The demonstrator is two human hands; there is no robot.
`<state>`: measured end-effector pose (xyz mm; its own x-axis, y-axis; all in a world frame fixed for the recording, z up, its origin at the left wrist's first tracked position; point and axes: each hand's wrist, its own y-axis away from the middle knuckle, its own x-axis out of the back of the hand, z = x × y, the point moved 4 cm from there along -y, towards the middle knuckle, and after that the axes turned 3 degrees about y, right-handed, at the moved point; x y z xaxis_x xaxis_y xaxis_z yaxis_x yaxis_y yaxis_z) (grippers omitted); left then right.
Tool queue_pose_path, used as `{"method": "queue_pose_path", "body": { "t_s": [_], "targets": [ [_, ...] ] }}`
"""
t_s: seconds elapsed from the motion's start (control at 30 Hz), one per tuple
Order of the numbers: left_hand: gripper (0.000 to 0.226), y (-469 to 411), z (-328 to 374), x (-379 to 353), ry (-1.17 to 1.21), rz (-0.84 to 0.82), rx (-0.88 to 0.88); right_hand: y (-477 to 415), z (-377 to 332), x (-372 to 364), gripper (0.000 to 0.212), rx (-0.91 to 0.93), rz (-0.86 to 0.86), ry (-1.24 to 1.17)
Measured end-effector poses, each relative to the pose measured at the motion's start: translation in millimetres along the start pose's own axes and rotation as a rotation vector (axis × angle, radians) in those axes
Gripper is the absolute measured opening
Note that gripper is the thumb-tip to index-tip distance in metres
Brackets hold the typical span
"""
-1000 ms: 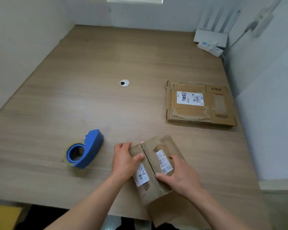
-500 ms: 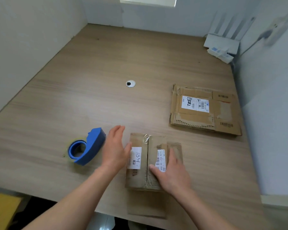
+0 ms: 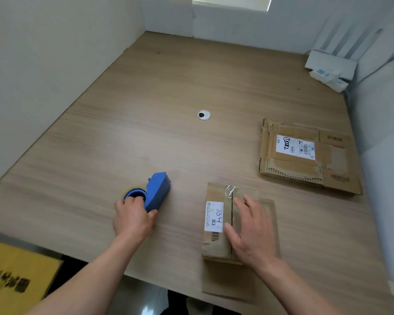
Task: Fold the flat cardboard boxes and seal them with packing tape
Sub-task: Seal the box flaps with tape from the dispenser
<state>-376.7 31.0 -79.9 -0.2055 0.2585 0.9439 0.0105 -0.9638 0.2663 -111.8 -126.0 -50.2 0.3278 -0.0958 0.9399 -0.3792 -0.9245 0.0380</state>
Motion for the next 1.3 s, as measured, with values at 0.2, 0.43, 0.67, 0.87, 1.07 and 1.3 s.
{"method": "queue_pose_path", "body": {
  "t_s": [0.2, 0.43, 0.67, 0.87, 1.07, 1.3],
  "targets": [
    [0.031, -14, 2, 4, -0.149, -0.007, -0.226, -3, -10, 11, 0.058, -0.032, 0.075, -0.065],
    [0.02, -21, 29, 43, 0.111, 0.06, -0.822, -27, -22, 45, 0.043, -0.147, 0.001, -0.508],
    [0.021, -6, 79, 87, 0.174, 0.05, -1.16, -39, -30, 68, 0.064, -0.166, -0.155, -0.821],
    [0.02, 5, 99, 95, 0.214, -0.038, -1.214, -36, -29, 79, 0.066, -0.061, -0.213, -0.924],
    [0.028, 14, 108, 95, 0.239, -0.161, -1.21, -31, -8, 80, 0.06, -0.09, -0.216, -1.184],
    [0.027, 26, 121, 97, 0.286, -0.28, -1.086, -29, -3, 74, 0.024, -0.187, -0.144, -1.024]
  ]
}}
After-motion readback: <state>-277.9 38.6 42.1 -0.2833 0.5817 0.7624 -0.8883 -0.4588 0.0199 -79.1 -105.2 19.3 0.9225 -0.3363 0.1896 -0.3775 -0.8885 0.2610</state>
